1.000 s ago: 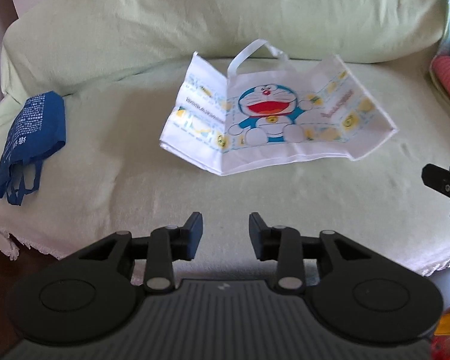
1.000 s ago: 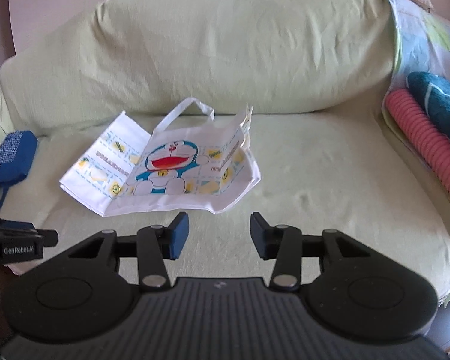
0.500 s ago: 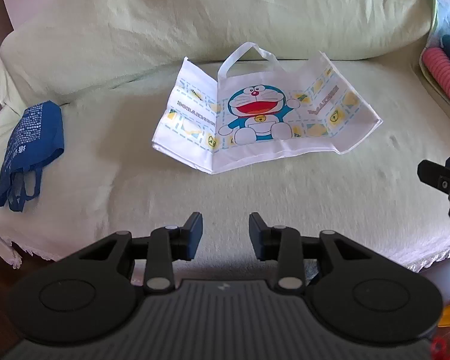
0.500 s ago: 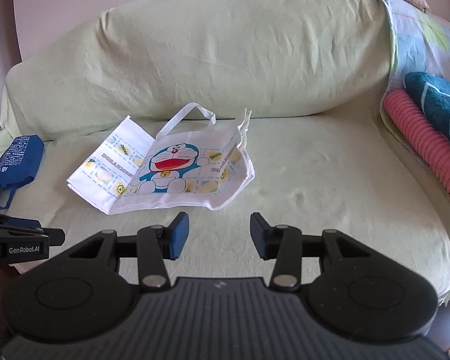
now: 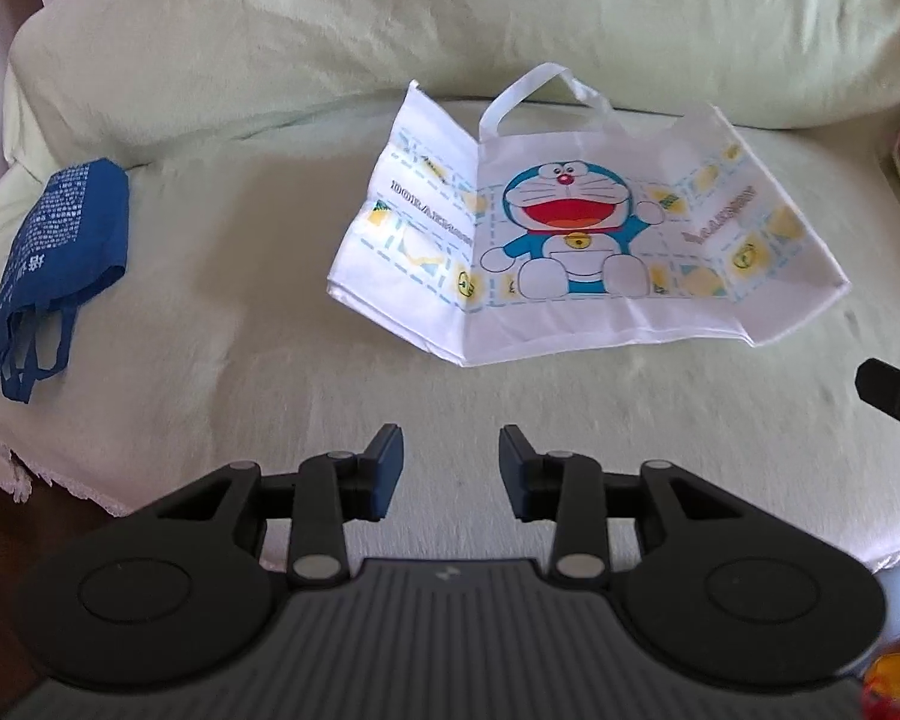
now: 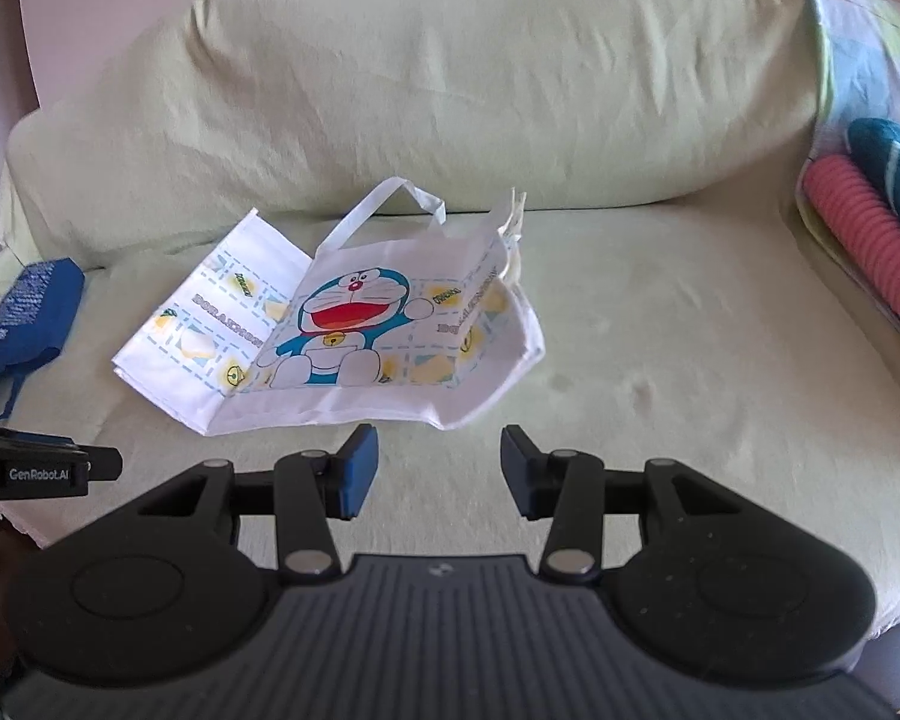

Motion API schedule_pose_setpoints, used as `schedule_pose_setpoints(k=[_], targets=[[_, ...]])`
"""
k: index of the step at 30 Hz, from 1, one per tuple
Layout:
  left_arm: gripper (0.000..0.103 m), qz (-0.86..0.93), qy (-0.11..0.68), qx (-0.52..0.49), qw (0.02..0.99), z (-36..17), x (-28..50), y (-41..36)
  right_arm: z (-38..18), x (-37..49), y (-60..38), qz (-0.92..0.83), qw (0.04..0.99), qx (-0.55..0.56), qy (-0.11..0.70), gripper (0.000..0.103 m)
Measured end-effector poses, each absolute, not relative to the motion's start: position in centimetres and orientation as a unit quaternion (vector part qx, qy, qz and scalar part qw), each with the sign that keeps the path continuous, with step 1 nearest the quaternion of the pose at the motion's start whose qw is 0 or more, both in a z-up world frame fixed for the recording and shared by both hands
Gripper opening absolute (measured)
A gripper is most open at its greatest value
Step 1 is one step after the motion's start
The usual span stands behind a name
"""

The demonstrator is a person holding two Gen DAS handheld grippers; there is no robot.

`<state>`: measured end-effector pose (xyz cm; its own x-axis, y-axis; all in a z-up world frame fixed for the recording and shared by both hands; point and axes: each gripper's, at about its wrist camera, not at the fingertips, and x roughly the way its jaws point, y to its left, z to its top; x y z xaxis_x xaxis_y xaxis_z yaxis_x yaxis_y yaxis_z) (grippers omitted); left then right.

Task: Fold shopping bag

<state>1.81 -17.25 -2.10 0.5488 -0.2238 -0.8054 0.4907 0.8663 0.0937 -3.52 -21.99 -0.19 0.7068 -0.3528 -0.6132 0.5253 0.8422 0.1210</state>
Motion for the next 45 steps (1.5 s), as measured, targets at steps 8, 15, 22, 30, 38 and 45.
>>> schedule_pose_setpoints(k=[8, 15, 22, 30, 38, 45], targets=[[0.044, -0.202, 0.437, 0.156, 0.863, -3.0, 2.6, -16.9, -0.6, -2.2, -21.9, -0.228, 0.917, 0.138, 0.298, 0.041], [0.051, -0.195, 0.44, 0.145, 0.864, -3.7, 3.6, -14.7, -1.7, -0.8, -20.2, -0.204, 0.922, 0.116, 0.309, 0.046], [0.052, -0.177, 0.451, 0.143, 0.863, -4.7, 6.9, -11.5, -2.5, 1.9, -18.2, -0.174, 0.927, 0.074, 0.325, 0.05], [0.058, -0.195, 0.444, 0.121, 0.866, -5.0, 10.8, -12.1, -3.8, 6.3, -15.6, -0.143, 0.934, -0.023, 0.327, 0.061], [0.058, -0.171, 0.448, 0.118, 0.87, -5.6, 13.5, -9.3, -6.9, 11.8, -10.2, -0.093, 0.934, -0.12, 0.324, 0.061], [0.058, -0.159, 0.456, 0.116, 0.868, -6.4, 14.6, -8.2, -9.9, 15.7, -5.9, -0.067, 0.927, -0.205, 0.308, 0.048]])
